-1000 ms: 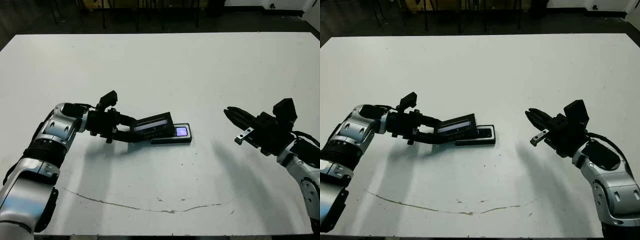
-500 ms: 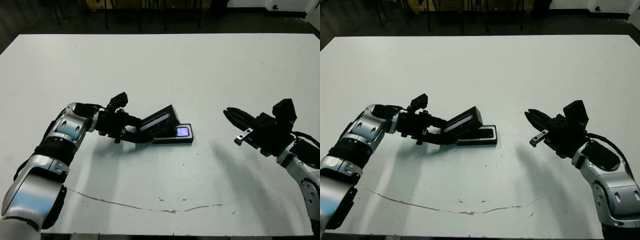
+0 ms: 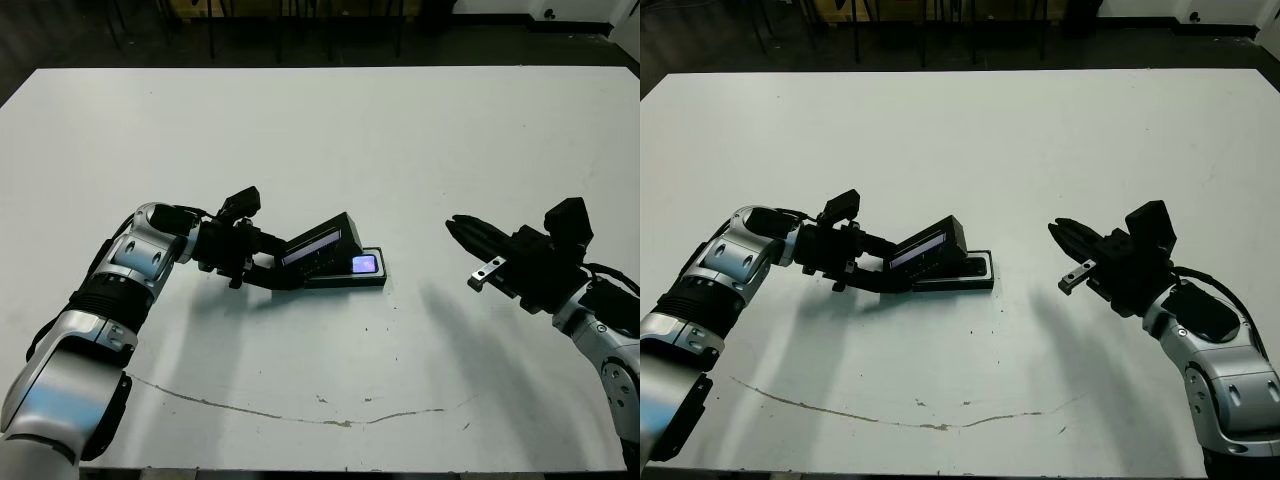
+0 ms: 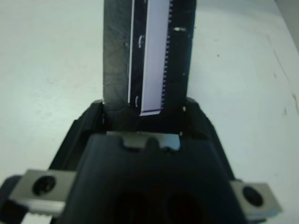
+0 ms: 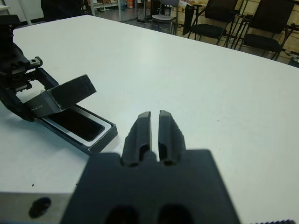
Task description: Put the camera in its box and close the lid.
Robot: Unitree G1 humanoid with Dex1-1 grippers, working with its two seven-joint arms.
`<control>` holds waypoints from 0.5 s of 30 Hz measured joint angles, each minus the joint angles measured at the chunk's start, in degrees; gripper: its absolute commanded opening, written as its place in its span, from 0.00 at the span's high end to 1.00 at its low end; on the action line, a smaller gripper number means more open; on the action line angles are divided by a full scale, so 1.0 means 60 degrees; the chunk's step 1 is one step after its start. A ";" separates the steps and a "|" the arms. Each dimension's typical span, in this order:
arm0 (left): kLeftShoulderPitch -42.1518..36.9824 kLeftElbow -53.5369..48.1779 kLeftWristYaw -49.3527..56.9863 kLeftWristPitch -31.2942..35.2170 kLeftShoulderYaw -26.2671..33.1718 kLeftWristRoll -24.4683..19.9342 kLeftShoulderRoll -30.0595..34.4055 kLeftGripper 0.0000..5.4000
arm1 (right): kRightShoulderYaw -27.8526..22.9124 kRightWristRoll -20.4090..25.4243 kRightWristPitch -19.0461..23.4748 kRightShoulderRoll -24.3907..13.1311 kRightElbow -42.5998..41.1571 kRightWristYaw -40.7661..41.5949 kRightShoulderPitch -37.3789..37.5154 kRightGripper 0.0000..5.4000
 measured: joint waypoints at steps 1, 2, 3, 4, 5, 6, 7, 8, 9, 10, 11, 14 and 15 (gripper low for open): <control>-0.0001 0.0011 -0.0003 0.0012 0.0003 -0.0001 -0.0005 0.51 | 0.0000 0.0000 0.0013 0.0000 0.0000 -0.0022 0.0007 1.00; -0.0003 0.0024 -0.0006 0.0018 0.0004 -0.0003 -0.0015 0.51 | 0.0000 0.0000 0.0017 0.0000 0.0000 -0.0035 0.0017 1.00; -0.0005 0.0037 -0.0007 0.0021 0.0005 -0.0003 -0.0028 0.51 | 0.0001 0.0001 0.0017 0.0001 0.0000 -0.0037 0.0027 1.00; -0.0010 0.0046 -0.0007 0.0033 0.0005 -0.0002 -0.0035 0.51 | 0.0002 0.0003 0.0017 0.0002 0.0000 -0.0037 0.0040 1.00; -0.0016 0.0048 -0.0006 0.0037 0.0001 0.0000 -0.0039 0.51 | 0.0004 0.0002 0.0017 0.0002 0.0000 -0.0037 0.0050 1.00; -0.0020 0.0048 -0.0004 0.0038 -0.0004 0.0003 -0.0042 0.51 | 0.0004 0.0002 0.0017 0.0002 0.0000 -0.0036 0.0057 1.00; -0.0023 0.0049 0.0004 0.0034 -0.0009 0.0008 -0.0047 0.51 | 0.0005 0.0002 0.0017 0.0001 0.0000 -0.0035 0.0064 1.00; -0.0025 0.0052 0.0016 0.0033 -0.0017 0.0013 -0.0055 0.51 | 0.0006 0.0002 0.0016 0.0001 0.0000 -0.0034 0.0069 1.00; -0.0030 0.0056 0.0040 0.0034 -0.0027 0.0016 -0.0063 0.51 | 0.0007 -0.0002 0.0006 0.0001 0.0001 -0.0023 0.0077 1.00; -0.0038 0.0062 0.0078 0.0036 -0.0042 0.0019 -0.0068 0.51 | 0.0012 -0.0010 -0.0023 0.0001 0.0004 -0.0006 0.0089 1.00; -0.0049 0.0073 0.0087 0.0036 -0.0061 0.0020 -0.0069 0.51 | 0.0016 -0.0013 -0.0039 0.0001 0.0004 0.0013 0.0098 1.00; -0.0080 0.0123 0.0095 0.0046 -0.0106 0.0019 -0.0082 0.51 | 0.0016 0.0020 -0.0011 0.0002 0.0003 0.0013 0.0120 1.00; -0.0091 0.0158 0.0092 0.0051 -0.0115 0.0018 -0.0095 0.51 | 0.0016 0.0022 -0.0008 0.0003 0.0003 0.0012 0.0125 1.00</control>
